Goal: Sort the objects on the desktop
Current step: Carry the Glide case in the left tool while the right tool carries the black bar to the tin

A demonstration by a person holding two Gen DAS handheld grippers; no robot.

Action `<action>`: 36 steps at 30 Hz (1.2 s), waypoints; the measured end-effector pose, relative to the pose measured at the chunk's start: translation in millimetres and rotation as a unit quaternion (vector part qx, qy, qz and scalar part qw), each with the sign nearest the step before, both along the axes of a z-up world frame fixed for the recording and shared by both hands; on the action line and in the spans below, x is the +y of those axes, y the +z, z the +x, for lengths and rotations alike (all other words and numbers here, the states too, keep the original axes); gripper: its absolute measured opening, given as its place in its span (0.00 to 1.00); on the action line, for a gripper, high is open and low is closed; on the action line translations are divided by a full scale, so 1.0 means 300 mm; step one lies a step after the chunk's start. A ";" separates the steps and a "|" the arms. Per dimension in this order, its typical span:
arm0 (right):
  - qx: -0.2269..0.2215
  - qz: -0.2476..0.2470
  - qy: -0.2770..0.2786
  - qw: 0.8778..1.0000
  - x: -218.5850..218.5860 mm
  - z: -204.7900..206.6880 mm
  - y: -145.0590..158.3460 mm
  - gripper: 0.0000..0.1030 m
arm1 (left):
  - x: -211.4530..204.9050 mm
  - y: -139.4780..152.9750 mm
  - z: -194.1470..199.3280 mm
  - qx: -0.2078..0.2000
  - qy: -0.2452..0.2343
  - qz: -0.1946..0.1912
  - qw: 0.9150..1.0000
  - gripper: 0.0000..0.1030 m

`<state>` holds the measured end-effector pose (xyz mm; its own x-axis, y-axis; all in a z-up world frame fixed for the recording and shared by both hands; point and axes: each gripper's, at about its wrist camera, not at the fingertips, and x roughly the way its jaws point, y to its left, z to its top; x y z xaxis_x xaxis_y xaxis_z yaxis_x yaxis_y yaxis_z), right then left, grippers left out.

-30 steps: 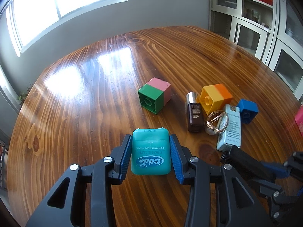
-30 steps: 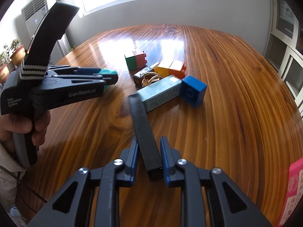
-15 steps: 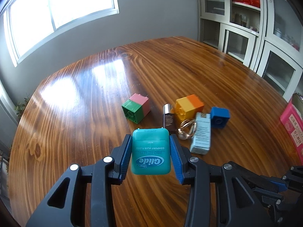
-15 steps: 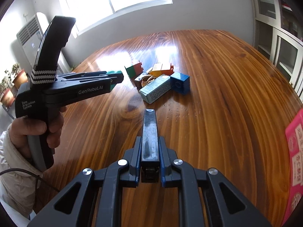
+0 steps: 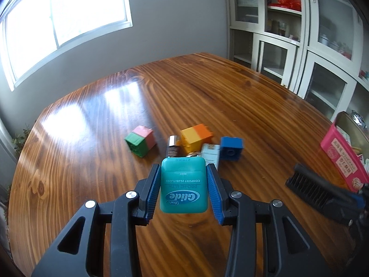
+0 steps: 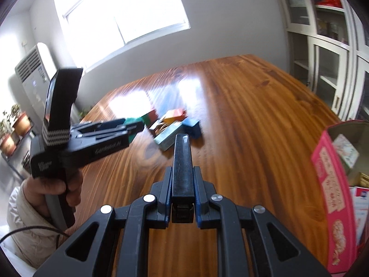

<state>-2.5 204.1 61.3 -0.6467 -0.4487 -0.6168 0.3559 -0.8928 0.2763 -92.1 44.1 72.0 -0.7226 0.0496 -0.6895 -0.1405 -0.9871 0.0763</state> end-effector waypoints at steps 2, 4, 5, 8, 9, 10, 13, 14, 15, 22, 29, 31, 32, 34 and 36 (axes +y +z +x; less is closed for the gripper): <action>0.004 -0.004 -0.014 1.000 0.032 0.010 0.010 0.17 | 0.026 0.002 0.007 0.001 -0.007 0.001 1.000 0.42; 0.009 -0.005 -0.027 1.000 0.065 0.020 0.020 0.17 | 0.052 0.006 0.010 0.001 -0.014 0.003 1.000 0.42; 0.011 -0.005 -0.035 0.999 0.082 0.024 0.024 0.17 | 0.065 0.009 0.015 0.001 -0.017 0.004 1.000 0.42; 0.016 -0.011 -0.056 0.998 0.136 0.038 0.038 0.17 | 0.110 0.015 0.028 0.002 -0.027 0.005 1.000 0.42; 0.017 -0.014 -0.063 0.998 0.157 0.043 0.043 0.17 | 0.127 0.018 0.030 0.002 -0.031 0.006 1.000 0.42; 0.019 -0.016 -0.071 0.997 0.179 0.048 0.047 0.17 | 0.148 0.022 0.033 0.002 -0.036 0.007 0.999 0.42; 0.023 -0.020 -0.092 0.995 0.240 0.057 0.058 0.17 | 0.206 0.033 0.036 0.004 -0.051 0.009 0.999 0.42; 0.025 -0.018 -0.098 0.995 0.252 0.060 0.061 0.17 | 0.223 0.038 0.038 0.006 -0.054 0.009 0.998 0.42; 0.027 -0.016 -0.107 0.994 0.268 0.063 0.063 0.17 | 0.243 0.043 0.042 0.007 -0.060 0.010 0.998 0.42; 0.044 -0.002 -0.156 0.987 0.358 0.091 0.083 0.17 | 0.382 0.072 0.069 0.014 -0.096 0.007 0.995 0.42; 0.050 -0.004 -0.198 0.979 0.465 0.115 0.085 0.17 | 0.529 0.095 0.096 0.020 -0.130 -0.002 0.991 0.42; 0.050 -0.004 -0.208 0.977 0.495 0.123 0.081 0.17 | 0.571 0.097 0.106 0.020 -0.140 -0.004 0.990 0.42; 0.049 -0.005 -0.214 0.976 0.512 0.126 0.078 0.17 | 0.598 0.097 0.110 0.020 -0.147 -0.006 0.989 0.42; 0.049 -0.006 -0.225 0.973 0.545 0.139 0.075 0.17 | 0.636 0.096 0.122 0.019 -0.155 -0.008 0.988 0.42; 0.048 -0.006 -0.235 0.971 0.570 0.145 0.070 0.17 | 0.677 0.096 0.129 0.018 -0.165 -0.010 0.986 0.42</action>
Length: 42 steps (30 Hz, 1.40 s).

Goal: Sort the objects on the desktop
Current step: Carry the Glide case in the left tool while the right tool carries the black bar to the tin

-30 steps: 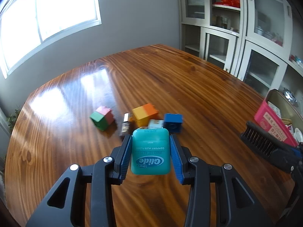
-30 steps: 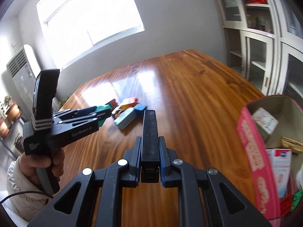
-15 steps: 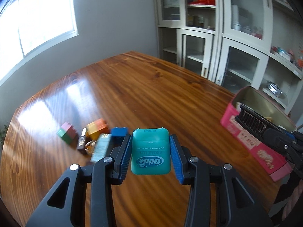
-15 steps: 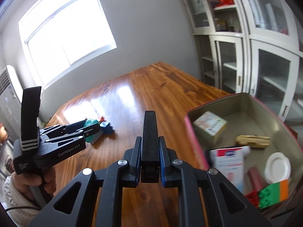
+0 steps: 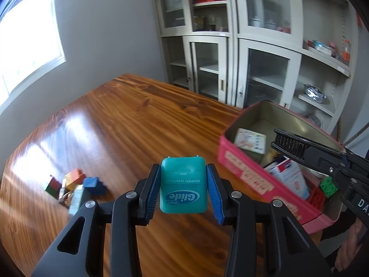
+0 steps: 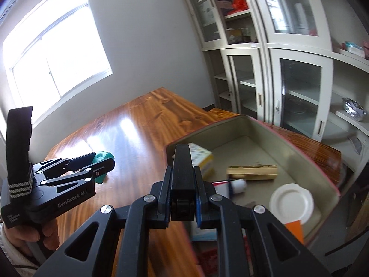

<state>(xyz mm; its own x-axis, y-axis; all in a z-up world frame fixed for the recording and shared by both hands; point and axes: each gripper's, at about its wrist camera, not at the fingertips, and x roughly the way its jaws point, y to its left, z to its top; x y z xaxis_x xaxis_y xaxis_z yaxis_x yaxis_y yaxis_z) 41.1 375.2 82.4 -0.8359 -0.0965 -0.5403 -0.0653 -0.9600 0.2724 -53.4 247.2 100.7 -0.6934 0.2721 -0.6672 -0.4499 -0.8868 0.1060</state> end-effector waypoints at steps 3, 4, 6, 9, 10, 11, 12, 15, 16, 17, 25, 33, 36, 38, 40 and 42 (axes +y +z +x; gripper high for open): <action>0.000 -0.003 -0.014 1.000 0.042 0.008 -0.006 0.17 | 0.054 -0.001 0.007 0.000 -0.013 -0.003 1.000 0.42; 0.000 -0.003 -0.018 1.000 0.054 0.015 -0.007 0.17 | 0.070 -0.001 0.010 0.000 -0.018 -0.004 1.000 0.42; -0.001 -0.002 -0.028 1.000 0.076 0.019 -0.011 0.17 | 0.103 0.000 0.014 0.000 -0.025 -0.006 1.000 0.42; -0.004 -0.003 -0.034 0.999 0.102 0.019 -0.018 0.17 | 0.145 -0.001 0.019 0.000 -0.036 -0.007 0.999 0.42; -0.005 -0.002 -0.036 0.999 0.109 0.018 -0.020 0.17 | 0.159 -0.002 0.019 -0.001 -0.039 -0.008 0.999 0.42; -0.006 0.000 -0.039 0.999 0.113 0.018 -0.021 0.17 | 0.169 -0.002 0.021 -0.001 -0.041 -0.008 0.999 0.42; -0.007 0.002 -0.043 0.999 0.118 0.019 -0.023 0.17 | 0.181 -0.003 0.020 -0.002 -0.044 -0.009 0.999 0.42; -0.009 0.005 -0.050 0.999 0.131 0.019 -0.029 0.17 | 0.210 -0.008 0.017 -0.003 -0.050 -0.010 0.999 0.42; -0.011 0.006 -0.053 0.999 0.136 0.018 -0.031 0.17 | 0.220 -0.010 0.013 -0.003 -0.051 -0.011 0.999 0.42; -0.012 0.005 -0.056 0.998 0.142 0.017 -0.033 0.17 | 0.230 -0.012 0.011 -0.004 -0.053 -0.011 0.999 0.42; -0.016 0.004 -0.067 0.998 0.185 0.025 -0.046 0.17 | 0.298 -0.025 0.014 -0.007 -0.067 -0.015 0.998 0.42; -0.022 0.000 -0.075 0.997 0.220 0.028 -0.061 0.17 | 0.340 -0.035 0.011 -0.010 -0.080 -0.019 0.997 0.42; -0.025 -0.003 -0.078 0.997 0.231 0.025 -0.065 0.17 | 0.354 -0.039 0.011 -0.011 -0.083 -0.020 0.996 0.42; -0.026 -0.006 -0.079 0.997 0.237 0.027 -0.067 0.17 | 0.362 -0.042 0.012 -0.012 -0.085 -0.021 0.996 0.42; -0.027 -0.008 -0.080 0.996 0.242 0.029 -0.070 0.17 | 0.368 -0.044 0.012 -0.013 -0.088 -0.022 0.996 0.42; -0.028 -0.009 -0.081 0.996 0.246 0.030 -0.072 0.17 | 0.376 -0.047 0.015 -0.014 -0.090 -0.022 0.996 0.42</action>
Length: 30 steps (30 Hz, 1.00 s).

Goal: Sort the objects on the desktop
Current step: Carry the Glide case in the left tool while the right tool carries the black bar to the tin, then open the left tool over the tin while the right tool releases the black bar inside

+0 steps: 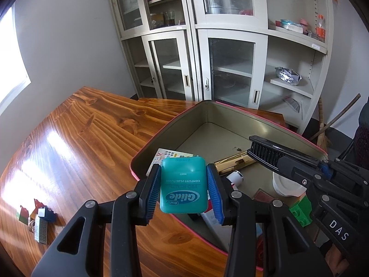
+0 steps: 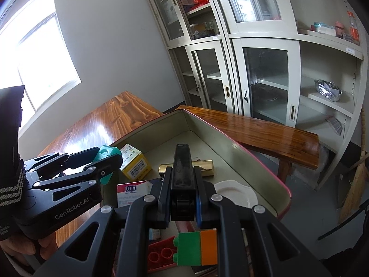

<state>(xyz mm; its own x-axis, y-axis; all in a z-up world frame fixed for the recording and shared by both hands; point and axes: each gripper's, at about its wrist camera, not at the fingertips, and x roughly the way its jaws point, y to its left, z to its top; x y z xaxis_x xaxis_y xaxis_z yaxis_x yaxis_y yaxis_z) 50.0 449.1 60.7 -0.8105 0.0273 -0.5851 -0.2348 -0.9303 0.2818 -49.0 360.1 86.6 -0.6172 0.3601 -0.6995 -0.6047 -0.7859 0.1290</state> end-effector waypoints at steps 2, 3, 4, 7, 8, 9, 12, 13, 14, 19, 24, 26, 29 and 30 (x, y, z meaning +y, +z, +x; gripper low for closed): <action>-0.002 -0.002 0.000 1.000 0.002 -0.002 -0.002 0.17 | 0.008 -0.001 0.002 -0.002 -0.005 0.001 1.000 0.42; -0.003 -0.002 0.000 1.000 0.003 -0.003 -0.003 0.17 | 0.012 -0.001 0.004 -0.004 -0.010 0.003 1.000 0.42; -0.006 -0.004 -0.001 1.000 0.005 -0.005 -0.004 0.17 | 0.014 -0.001 0.004 -0.007 -0.013 0.006 1.000 0.42; -0.011 -0.016 0.000 1.000 0.013 -0.010 -0.009 0.18 | 0.025 -0.002 0.003 -0.016 -0.018 0.009 1.000 0.45; -0.013 -0.021 -0.001 1.000 0.016 -0.009 -0.012 0.18 | 0.025 -0.002 0.003 -0.016 -0.017 0.008 1.000 0.54; -0.014 -0.024 -0.003 1.000 0.018 -0.009 -0.015 0.18 | 0.022 -0.001 0.003 -0.013 -0.012 0.007 1.000 0.62; -0.015 -0.026 -0.004 1.000 0.015 -0.007 -0.018 0.19 | 0.003 0.005 0.000 -0.007 0.000 0.009 1.000 0.64; -0.015 -0.028 -0.003 0.999 0.013 -0.007 -0.018 0.19 | -0.006 0.008 -0.003 -0.008 0.003 0.012 1.000 0.64; -0.016 -0.030 -0.002 0.999 0.011 -0.008 -0.018 0.19 | -0.013 0.008 -0.008 -0.009 0.006 0.013 1.000 0.64; -0.011 -0.033 0.002 0.999 -0.003 -0.001 -0.005 0.22 | -0.046 0.005 -0.013 -0.012 0.017 0.014 1.000 0.64; -0.002 -0.028 0.004 1.000 -0.027 0.006 0.020 0.56 | -0.082 0.008 -0.008 -0.012 0.020 0.017 1.000 0.64; 0.004 -0.017 0.004 1.000 -0.048 0.012 0.032 0.63 | -0.102 0.014 -0.005 -0.011 0.023 0.021 0.999 0.64; 0.009 -0.007 0.013 1.000 -0.078 0.017 0.048 0.64 | -0.133 0.025 -0.003 -0.009 0.029 0.028 0.999 0.64; 0.010 -0.006 0.017 1.000 -0.090 0.018 0.053 0.64 | -0.144 0.028 -0.002 -0.008 0.031 0.030 0.999 0.64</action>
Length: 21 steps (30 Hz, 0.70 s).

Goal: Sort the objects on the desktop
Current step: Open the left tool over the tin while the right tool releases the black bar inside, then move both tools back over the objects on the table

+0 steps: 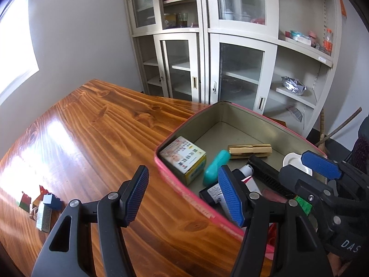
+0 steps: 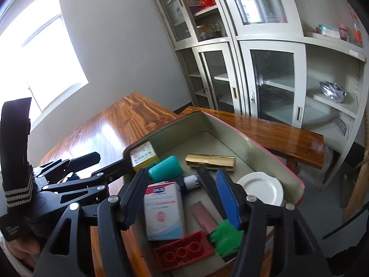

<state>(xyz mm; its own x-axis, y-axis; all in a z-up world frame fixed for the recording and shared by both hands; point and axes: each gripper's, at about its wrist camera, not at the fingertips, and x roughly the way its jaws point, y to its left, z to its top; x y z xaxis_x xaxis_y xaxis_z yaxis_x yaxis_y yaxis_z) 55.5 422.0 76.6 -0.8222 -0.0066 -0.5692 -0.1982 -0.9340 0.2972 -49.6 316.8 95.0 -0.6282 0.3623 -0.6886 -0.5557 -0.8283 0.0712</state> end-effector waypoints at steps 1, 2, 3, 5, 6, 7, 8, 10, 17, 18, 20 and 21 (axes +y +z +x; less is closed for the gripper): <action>0.001 0.001 0.001 1.000 -0.009 0.000 0.004 0.65 | -0.010 0.003 0.000 0.000 0.002 0.002 1.000 0.64; 0.001 0.003 0.002 1.000 -0.018 0.001 0.007 0.66 | -0.023 0.006 0.001 0.001 0.004 0.004 1.000 0.64; 0.001 0.004 0.004 1.000 -0.029 0.001 0.011 0.67 | -0.037 0.009 0.003 0.002 0.006 0.006 1.000 0.64; 0.003 0.006 0.006 1.000 -0.050 0.002 0.019 0.69 | -0.064 0.015 0.006 0.003 0.011 0.010 1.000 0.64; 0.003 0.007 0.007 1.000 -0.055 0.001 0.022 0.71 | -0.072 0.018 0.008 0.004 0.013 0.011 1.000 0.64; 0.004 0.009 0.009 1.000 -0.069 0.001 0.027 0.71 | -0.086 0.021 0.011 0.005 0.015 0.013 1.000 0.64; 0.004 0.011 0.010 1.000 -0.075 0.000 0.031 0.72 | -0.101 0.024 0.012 0.006 0.018 0.015 1.000 0.64; 0.007 0.016 0.015 1.000 -0.105 -0.001 0.041 0.74 | -0.128 0.028 0.014 0.007 0.023 0.018 1.000 0.64; 0.003 0.029 0.040 0.999 -0.208 -0.016 0.052 0.77 | -0.245 0.036 0.007 0.006 0.052 0.032 0.998 0.64; 0.006 0.032 0.044 0.999 -0.224 -0.013 0.052 0.78 | -0.265 0.036 0.010 0.009 0.054 0.036 0.998 0.65; 0.019 0.040 0.053 0.998 -0.256 -0.009 0.044 0.80 | -0.293 0.026 0.006 0.009 0.059 0.032 0.998 0.68; 0.009 0.039 0.057 0.998 -0.272 -0.027 0.033 0.80 | -0.301 0.022 -0.002 0.007 0.068 0.027 0.997 0.69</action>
<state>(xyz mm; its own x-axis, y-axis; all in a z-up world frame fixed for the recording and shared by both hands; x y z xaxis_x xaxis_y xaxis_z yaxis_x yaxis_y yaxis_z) 47.5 340.5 86.3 -0.8287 -0.0567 -0.5568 -0.0853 -0.9704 0.2258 -50.2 226.5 101.5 -0.6833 0.3096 -0.6613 -0.4379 -0.8985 0.0318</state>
